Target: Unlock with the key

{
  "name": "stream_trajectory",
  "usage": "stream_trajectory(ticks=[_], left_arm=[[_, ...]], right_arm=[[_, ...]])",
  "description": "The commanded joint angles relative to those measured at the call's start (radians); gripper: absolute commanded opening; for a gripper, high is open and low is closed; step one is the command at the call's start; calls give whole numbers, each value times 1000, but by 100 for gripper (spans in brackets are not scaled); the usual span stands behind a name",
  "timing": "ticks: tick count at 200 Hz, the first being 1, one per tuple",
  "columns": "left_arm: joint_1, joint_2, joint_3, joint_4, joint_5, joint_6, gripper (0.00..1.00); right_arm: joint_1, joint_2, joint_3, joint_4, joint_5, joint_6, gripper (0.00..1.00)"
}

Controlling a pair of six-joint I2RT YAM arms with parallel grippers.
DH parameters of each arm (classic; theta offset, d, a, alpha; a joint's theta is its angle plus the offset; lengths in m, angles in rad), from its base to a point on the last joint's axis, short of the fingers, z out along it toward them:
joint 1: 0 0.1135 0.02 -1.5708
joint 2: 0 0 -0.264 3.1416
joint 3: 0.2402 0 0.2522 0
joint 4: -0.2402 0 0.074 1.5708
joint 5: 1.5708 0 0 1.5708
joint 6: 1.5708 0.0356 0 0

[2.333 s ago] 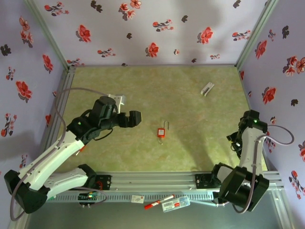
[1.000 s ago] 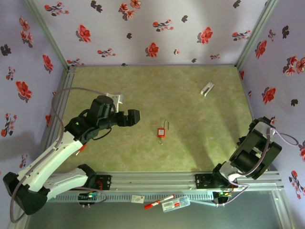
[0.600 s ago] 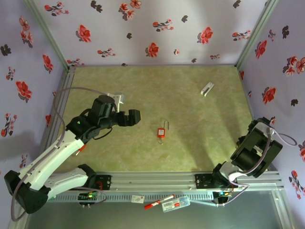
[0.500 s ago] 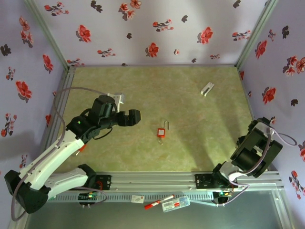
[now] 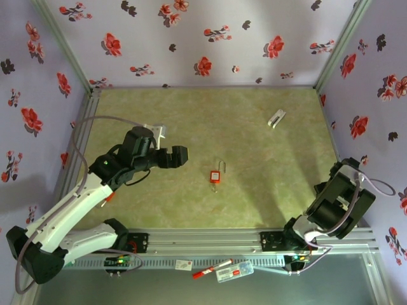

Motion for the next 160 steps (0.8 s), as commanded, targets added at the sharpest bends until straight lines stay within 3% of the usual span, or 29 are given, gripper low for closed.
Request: stream_trajectory(ticks=[1, 18, 43, 58, 105, 132, 160], left_arm=[[9, -2, -12, 21, 11, 12, 99], [10, -2, -12, 23, 13, 11, 99], [9, -4, -14, 26, 14, 11, 99], [11, -3, -17, 32, 14, 7, 100], [15, 24, -21, 60, 37, -4, 100], [18, 50, -17, 84, 56, -18, 100], [17, 68, -11, 100, 74, -23, 100]], right_arm=[[-2, -20, -19, -80, -26, 16, 4], [-1, -47, 1, -102, -53, 19, 17], [5, -125, 30, -188, -66, 23, 45], [18, -179, 54, -247, -68, 36, 54], [121, -232, 56, -332, -51, 61, 68], [229, -167, 62, -352, -13, 81, 77], [313, -127, 33, -345, 22, 154, 78]])
